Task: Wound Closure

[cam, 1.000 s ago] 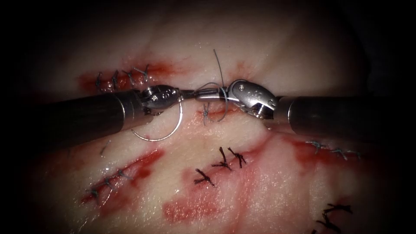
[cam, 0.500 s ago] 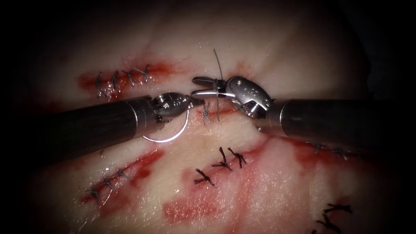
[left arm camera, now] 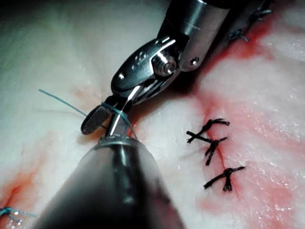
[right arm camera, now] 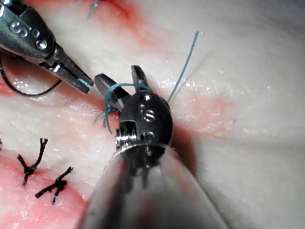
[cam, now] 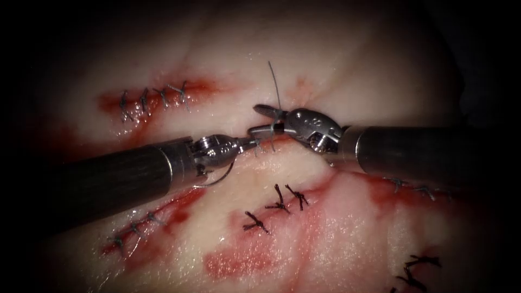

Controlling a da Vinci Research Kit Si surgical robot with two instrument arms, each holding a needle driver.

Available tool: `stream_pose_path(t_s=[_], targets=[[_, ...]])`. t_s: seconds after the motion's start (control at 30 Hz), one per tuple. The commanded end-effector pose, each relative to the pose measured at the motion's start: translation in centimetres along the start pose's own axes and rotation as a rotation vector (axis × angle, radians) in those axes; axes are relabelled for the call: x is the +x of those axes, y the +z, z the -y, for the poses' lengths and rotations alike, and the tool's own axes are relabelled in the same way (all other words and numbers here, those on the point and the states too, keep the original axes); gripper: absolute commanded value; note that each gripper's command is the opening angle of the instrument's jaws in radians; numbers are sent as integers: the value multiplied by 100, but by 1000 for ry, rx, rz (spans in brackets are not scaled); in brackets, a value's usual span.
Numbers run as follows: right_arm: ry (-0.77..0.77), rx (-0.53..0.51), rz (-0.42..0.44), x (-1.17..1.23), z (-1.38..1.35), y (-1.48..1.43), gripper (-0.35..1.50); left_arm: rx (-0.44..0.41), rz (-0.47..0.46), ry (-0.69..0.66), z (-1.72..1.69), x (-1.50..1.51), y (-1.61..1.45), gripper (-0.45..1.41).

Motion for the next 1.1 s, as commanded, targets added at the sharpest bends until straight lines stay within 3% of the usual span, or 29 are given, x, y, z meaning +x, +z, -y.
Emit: stream_pose_path(t_s=[0.03,0.2,0.4,0.53,0.63,0.8,1.1], targets=[[-4,0,12,1,-1,11,49,7,3,19,4,5,5,-45],[-9,-3,48,-5,0,12,17,26,-5,74,14,6,-4,-45],[0,38,81,-16,3,17,-1,50,-38,184,38,11,-18,-45],[-6,100,90,-20,4,18,9,55,-58,268,55,19,-22,-45],[-16,176,96,-21,5,17,4,32,-82,327,63,25,-21,-45],[-38,245,96,-20,8,18,9,-58,-160,417,64,31,-9,-45],[-70,356,89,-32,12,17,9,-151,-127,506,70,36,16,-45]])
